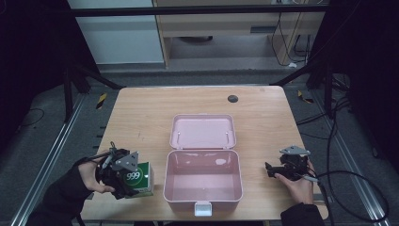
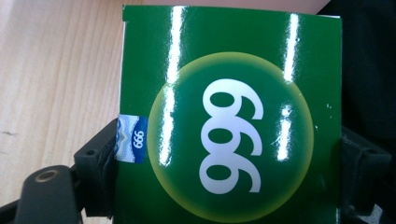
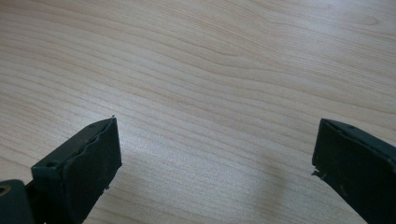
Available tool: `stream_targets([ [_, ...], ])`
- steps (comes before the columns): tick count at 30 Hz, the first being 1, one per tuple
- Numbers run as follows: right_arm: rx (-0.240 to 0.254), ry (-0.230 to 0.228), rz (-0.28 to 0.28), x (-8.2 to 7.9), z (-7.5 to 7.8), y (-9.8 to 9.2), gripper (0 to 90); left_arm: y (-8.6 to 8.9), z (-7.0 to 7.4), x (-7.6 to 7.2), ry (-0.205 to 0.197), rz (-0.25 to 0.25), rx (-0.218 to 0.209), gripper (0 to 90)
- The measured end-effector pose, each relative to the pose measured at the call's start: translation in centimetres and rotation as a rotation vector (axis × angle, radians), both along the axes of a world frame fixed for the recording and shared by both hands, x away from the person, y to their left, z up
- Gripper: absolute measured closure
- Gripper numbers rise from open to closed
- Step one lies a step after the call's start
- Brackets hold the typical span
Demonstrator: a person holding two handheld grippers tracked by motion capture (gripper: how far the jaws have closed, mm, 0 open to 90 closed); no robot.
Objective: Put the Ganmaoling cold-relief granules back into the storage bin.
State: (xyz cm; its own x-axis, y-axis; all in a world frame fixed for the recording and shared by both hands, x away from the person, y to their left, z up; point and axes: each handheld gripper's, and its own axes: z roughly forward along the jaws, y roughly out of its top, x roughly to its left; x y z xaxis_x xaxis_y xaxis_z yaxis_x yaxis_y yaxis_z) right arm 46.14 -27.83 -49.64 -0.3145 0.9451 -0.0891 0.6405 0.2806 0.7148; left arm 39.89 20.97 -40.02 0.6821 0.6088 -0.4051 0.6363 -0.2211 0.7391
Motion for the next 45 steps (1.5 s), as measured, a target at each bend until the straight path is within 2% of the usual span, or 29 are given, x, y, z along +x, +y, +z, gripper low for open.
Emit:
stream_targets([
  [4,-0.001,0.002,0.0,0.0,0.0,0.0,1.6,0.0,1.4,0.0,-0.019,-0.031,0.019,14.1],
  [12,0.0,0.004,-0.001,0.0,0.0,0.0,1.6,-0.3,3.7,0.0,-0.047,-0.063,0.021,14.2],
  [28,-0.003,0.009,-0.005,0.0,-0.1,-0.1,1.5,-1.7,6.4,0.2,-0.076,-0.097,0.038,14.3],
  [34,0.002,0.007,-0.007,0.0,-0.1,-0.2,1.5,-2.6,7.4,0.3,-0.09,-0.138,0.048,14.4],
  [39,0.001,0.008,-0.006,0.0,-0.1,-0.2,1.5,-3.3,8.1,0.4,-0.099,-0.172,0.075,14.4],
  [41,0.0,0.008,-0.005,0.0,-0.1,-0.2,1.5,-3.3,8.3,0.6,-0.108,-0.214,0.108,14.4],
  [42,0.001,0.009,-0.007,0.0,-0.1,-0.2,1.5,-3.1,8.6,0.9,-0.123,-0.267,0.158,14.4],
  [43,0.001,0.009,-0.006,0.0,-0.1,-0.2,1.5,-2.5,9.1,1.6,-0.158,-0.381,0.275,14.4],
  [44,0.002,0.008,-0.006,0.0,-0.1,-0.2,1.5,-2.2,9.5,2.0,-0.177,-0.451,0.334,14.5],
  [45,0.004,0.009,-0.007,0.0,-0.1,-0.2,1.5,-2.5,9.5,2.1,-0.175,-0.457,0.332,14.5],
])
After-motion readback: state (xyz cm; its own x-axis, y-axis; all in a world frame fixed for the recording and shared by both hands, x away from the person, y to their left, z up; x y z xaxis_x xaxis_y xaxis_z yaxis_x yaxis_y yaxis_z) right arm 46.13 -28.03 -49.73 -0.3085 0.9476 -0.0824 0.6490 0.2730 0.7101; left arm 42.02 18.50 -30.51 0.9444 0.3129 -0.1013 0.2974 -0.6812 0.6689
